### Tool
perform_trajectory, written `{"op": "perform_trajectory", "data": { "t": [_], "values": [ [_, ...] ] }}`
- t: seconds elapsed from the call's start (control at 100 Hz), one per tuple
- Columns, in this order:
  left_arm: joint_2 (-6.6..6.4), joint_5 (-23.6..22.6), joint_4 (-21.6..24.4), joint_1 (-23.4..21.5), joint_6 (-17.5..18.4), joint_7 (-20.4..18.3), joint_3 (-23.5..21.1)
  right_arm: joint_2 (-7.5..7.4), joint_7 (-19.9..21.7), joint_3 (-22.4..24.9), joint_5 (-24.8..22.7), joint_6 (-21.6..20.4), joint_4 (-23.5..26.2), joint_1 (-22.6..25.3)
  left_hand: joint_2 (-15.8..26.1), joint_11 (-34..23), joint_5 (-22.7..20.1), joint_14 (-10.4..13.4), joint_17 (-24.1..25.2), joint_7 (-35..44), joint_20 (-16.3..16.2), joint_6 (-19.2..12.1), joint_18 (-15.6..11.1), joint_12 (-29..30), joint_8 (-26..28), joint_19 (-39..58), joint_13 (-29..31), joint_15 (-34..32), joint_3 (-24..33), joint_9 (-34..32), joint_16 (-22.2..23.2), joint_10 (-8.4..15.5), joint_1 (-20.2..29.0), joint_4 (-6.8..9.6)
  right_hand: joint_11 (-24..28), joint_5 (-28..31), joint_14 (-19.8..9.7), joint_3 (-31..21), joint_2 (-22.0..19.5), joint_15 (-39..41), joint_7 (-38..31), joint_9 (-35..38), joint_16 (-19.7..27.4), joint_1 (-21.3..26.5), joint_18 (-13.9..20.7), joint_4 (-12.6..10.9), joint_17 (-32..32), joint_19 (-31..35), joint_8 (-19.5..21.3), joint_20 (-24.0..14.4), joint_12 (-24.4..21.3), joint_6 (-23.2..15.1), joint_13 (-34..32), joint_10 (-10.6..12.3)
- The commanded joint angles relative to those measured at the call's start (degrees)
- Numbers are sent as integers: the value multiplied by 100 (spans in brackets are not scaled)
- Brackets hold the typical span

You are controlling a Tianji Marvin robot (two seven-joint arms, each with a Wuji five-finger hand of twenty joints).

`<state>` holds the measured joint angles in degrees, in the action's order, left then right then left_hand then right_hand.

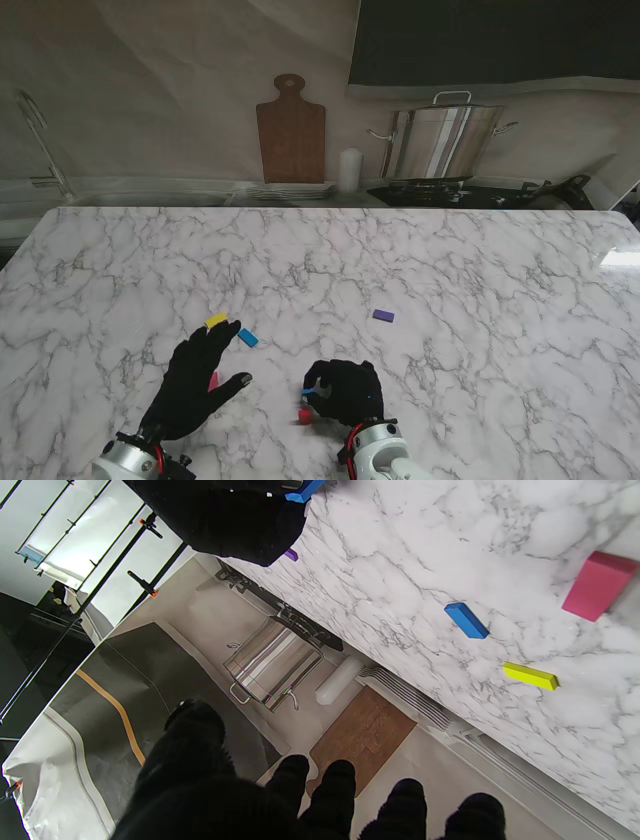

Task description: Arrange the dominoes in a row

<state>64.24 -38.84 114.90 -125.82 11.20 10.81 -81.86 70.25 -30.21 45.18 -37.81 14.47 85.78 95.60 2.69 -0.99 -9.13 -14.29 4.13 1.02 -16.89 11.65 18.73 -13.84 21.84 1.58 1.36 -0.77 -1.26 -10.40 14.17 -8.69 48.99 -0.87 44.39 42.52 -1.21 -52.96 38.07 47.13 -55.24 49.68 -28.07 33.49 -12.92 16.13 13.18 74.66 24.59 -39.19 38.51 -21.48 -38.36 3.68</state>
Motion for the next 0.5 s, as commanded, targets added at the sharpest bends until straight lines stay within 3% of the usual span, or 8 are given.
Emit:
{"op": "perform_trajectory", "data": {
  "t": [0.0,0.49],
  "values": [
    [10,-7,-2,-29,8,-60,7,-12,39,-1,-17,49,2,36,-79,45,157,1,62,61,-77,22,-97,-51,75,19,-73,23,11,201,3,84,85,63,102,-17,-63,-157,32,57,-61,-88,-50,156,131,-163,-90,113,-26,-86,37,-337,142,45],
    [12,-4,3,-31,26,-59,-19,-25,94,-8,-41,100,32,29,-79,46,156,1,62,61,-78,19,-101,-51,75,20,-72,20,13,200,6,86,91,64,120,-505,-75,-175,61,43,100,-172,-51,109,149,-159,-102,100,-218,-92,34,-139,188,65]
  ]
}}
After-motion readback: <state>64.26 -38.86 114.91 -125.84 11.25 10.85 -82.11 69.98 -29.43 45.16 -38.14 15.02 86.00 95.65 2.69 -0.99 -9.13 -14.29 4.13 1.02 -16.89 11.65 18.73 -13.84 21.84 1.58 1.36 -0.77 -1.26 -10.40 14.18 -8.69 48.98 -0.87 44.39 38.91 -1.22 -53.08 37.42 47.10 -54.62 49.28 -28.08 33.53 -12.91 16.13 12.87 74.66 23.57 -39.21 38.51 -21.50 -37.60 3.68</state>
